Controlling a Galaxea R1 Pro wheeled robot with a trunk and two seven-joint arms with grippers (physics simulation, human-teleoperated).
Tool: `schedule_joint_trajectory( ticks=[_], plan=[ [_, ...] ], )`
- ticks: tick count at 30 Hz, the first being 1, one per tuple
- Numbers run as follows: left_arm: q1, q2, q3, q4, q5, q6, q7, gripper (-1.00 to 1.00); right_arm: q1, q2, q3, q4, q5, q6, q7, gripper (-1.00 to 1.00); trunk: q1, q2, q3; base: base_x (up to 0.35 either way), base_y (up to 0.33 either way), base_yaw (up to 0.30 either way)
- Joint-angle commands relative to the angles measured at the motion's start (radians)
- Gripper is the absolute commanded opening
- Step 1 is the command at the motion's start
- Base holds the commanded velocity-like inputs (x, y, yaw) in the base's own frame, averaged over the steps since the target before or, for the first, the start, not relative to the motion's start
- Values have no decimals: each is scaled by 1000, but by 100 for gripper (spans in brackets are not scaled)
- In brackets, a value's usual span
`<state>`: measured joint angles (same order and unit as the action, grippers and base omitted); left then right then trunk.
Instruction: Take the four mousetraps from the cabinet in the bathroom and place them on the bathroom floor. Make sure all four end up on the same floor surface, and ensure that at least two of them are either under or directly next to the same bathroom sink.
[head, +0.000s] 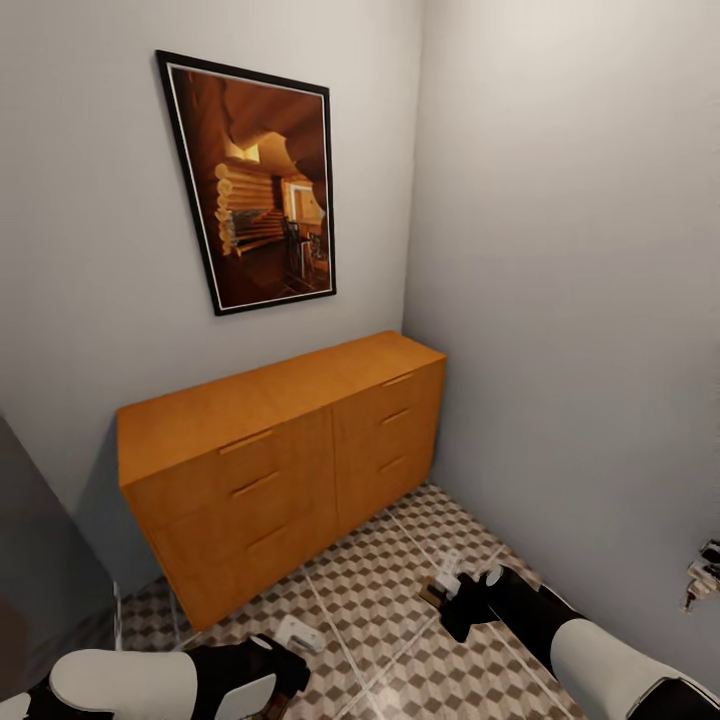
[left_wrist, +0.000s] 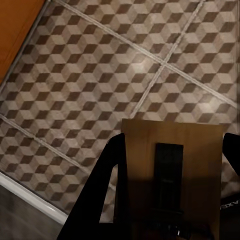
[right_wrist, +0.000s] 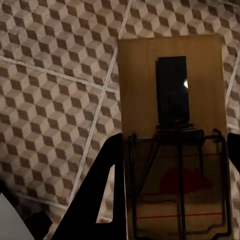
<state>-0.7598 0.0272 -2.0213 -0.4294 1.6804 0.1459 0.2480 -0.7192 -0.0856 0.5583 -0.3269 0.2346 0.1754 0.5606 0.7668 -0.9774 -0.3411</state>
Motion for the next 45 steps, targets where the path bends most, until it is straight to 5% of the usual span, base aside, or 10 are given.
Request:
schedule_joint_trajectory(
  ticks=[1,26,45],
  plan=[
    [-2,1,-5,-6,4,0,8,-100,0,0,-1,-3,6,6,7,-100,0,-1,-1,-57,0,-172],
    [-2,0,-5,-14,4,0,8,-100,0,0,-1,-1,3,-16,7,-100,0,-1,8,8,-10,-150],
    [-1,-15,-5,-8,5,1,7,-100,1,0,0,-1,5,-16,7,-100,0,-1,9,251,-212,-13]
  ],
)
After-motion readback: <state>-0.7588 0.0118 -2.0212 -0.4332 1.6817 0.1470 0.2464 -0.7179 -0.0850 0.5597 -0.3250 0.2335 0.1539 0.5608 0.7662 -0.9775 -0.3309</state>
